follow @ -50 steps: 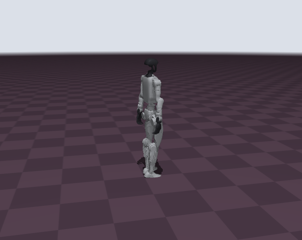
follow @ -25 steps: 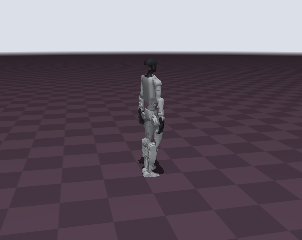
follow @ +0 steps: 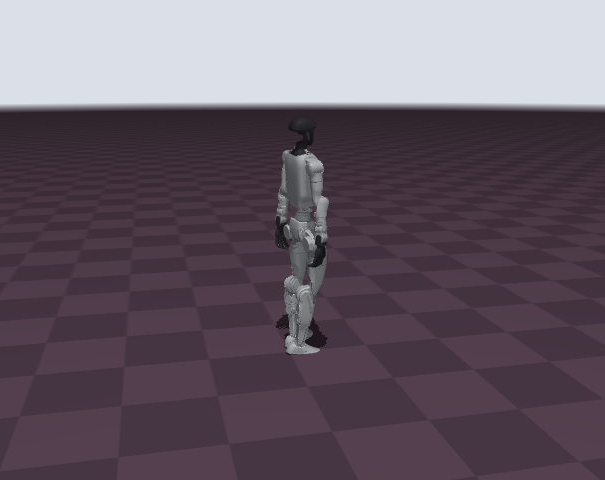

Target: In place motions

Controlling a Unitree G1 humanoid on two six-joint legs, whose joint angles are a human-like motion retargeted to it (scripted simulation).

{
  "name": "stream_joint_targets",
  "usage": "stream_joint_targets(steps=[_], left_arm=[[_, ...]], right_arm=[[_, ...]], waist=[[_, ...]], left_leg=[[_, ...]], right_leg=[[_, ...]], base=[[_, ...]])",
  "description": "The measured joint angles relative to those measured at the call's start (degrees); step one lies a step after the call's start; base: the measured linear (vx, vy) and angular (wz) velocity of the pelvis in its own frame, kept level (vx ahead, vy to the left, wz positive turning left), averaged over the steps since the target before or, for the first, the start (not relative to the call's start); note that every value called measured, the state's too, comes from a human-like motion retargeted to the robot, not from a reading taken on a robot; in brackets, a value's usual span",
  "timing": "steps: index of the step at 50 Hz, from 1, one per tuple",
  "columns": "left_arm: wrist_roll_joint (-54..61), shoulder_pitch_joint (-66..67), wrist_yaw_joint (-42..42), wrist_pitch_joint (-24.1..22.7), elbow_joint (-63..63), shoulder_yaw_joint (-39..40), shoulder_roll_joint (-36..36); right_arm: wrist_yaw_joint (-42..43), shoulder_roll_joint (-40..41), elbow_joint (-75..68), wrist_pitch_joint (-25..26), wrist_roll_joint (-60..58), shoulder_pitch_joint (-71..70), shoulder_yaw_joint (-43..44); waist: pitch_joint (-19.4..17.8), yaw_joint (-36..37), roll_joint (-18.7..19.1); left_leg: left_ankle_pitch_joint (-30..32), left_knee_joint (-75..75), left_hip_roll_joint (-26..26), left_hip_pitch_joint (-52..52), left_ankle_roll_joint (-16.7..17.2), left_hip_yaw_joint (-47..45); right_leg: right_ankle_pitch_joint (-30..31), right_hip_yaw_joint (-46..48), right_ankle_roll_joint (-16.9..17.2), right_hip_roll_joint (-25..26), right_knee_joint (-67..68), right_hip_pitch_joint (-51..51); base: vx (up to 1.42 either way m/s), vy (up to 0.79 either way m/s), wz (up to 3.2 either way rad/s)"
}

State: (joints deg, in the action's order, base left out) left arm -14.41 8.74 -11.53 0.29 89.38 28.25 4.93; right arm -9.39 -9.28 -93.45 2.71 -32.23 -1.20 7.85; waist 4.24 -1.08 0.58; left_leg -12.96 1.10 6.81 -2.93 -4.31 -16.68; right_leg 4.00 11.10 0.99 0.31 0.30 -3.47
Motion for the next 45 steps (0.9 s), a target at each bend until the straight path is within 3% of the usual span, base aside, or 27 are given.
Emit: stream_joint_targets(steps=[5,11,19,45], left_arm=[[0.22,1.05,0.45,0.40,0.72,0.86,-0.11],[0.37,1.25,0.79,0.72,0.80,0.92,0.03],[0.92,0.51,0.21,0.44,-0.93,0.14,-0.41],[0.15,-0.17,1.32,0.52,-1.99,-0.46,-0.36]], right_arm=[[1.85,-1.18,-1.55,0.61,-0.69,1.78,1.21],[2.70,-1.74,-2.25,0.75,0.88,2.78,2.40],[1.59,-1.07,-0.51,0.43,1.52,1.77,1.53],[0.12,-0.04,2.20,-1.05,-2.06,0.24,-2.63]], waist=[[-0.16,-0.01,0.26],[-0.05,4.88,0.42],[-0.77,0.32,0.19],[-0.41,0.08,-0.18]], left_leg=[[-0.52,-0.05,-0.10,0.38,0.09,0.11],[-1.76,-0.13,-1.34,1.07,0.70,-4.72],[-1.75,-0.17,-0.68,1.71,0.54,-0.80],[-3.72,-0.52,-0.87,2.75,0.84,-0.24]], right_leg=[[0.04,0.05,-0.12,0.05,0.00,0.27],[-0.29,-4.74,-0.38,1.18,-0.58,0.12],[0.56,-0.83,-0.47,0.35,0.08,1.71],[0.79,-0.37,-1.09,0.29,0.41,2.73]], base=[[-0.01,0.00,-0.04],[-0.05,0.00,-0.65],[-0.03,-0.01,0.38],[0.00,0.00,0.00]])
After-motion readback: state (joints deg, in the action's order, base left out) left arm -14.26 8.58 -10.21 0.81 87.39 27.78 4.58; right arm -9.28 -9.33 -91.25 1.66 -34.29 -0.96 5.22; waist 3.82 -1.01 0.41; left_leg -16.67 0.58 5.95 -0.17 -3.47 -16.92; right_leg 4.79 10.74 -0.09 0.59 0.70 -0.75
